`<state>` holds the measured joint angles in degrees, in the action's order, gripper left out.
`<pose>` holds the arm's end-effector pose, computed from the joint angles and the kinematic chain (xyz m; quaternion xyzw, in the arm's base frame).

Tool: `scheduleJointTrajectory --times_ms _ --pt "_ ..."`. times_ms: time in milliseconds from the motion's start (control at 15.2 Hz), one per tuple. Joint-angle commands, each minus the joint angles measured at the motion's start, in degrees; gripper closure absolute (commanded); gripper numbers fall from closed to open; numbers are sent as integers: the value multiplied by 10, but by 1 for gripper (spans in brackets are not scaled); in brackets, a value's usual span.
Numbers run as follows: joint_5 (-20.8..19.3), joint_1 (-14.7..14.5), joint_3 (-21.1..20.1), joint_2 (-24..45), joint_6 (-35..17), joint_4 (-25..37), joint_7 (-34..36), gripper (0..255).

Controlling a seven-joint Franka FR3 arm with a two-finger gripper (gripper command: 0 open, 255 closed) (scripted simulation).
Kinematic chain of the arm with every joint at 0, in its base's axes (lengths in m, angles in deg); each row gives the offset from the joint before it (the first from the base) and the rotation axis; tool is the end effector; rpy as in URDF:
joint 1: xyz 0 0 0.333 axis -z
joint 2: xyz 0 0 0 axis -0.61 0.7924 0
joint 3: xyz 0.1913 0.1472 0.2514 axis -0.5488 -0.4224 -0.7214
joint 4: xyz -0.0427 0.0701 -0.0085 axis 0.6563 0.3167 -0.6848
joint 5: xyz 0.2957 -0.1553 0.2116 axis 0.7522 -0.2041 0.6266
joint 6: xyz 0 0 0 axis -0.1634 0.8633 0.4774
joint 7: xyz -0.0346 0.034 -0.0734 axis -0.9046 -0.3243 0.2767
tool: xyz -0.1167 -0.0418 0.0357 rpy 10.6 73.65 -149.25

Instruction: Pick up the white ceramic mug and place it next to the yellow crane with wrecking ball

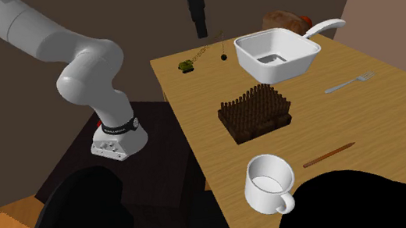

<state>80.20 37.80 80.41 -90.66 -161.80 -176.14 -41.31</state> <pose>0.2937 0.0047 0.5948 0.9947 0.0783 0.0646 0.0155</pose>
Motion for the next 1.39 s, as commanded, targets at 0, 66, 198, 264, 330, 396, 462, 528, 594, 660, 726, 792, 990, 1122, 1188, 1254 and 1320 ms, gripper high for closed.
scheduleJointTrajectory --times_ms 0,66,198,264,330,396,462,528,594,660,726,792,990,1122,1188,1254,1320 --pt "0 0 0 0 0 0 0 0" --pt "-5 2 10 7 -15 -9 -13 0" --pt "-16 7 30 23 -46 -23 -38 0" --pt "-20 9 41 33 -61 -29 -50 0" --pt "-25 11 51 43 -77 -35 -63 0" --pt "-29 13 61 55 -93 -39 -76 0" --pt "-33 15 71 67 -109 -43 -88 0" --pt "-37 16 82 80 -125 -45 -101 0" --pt "-40 18 92 94 -141 -47 -114 0" --pt "-43 19 102 109 -157 -48 -126 0" --pt "-45 20 113 125 -172 -48 -139 0" --pt "-47 21 123 141 -188 -48 -152 0" --pt "-47 22 153 195 -234 -40 -193 0" --pt "-43 20 174 234 -263 -31 -222 0" --pt "-40 19 184 255 -277 -25 -237 0" --pt "-35 18 193 276 -290 -19 -252 0" --pt "-28 17 203 297 -303 -11 -268 0"
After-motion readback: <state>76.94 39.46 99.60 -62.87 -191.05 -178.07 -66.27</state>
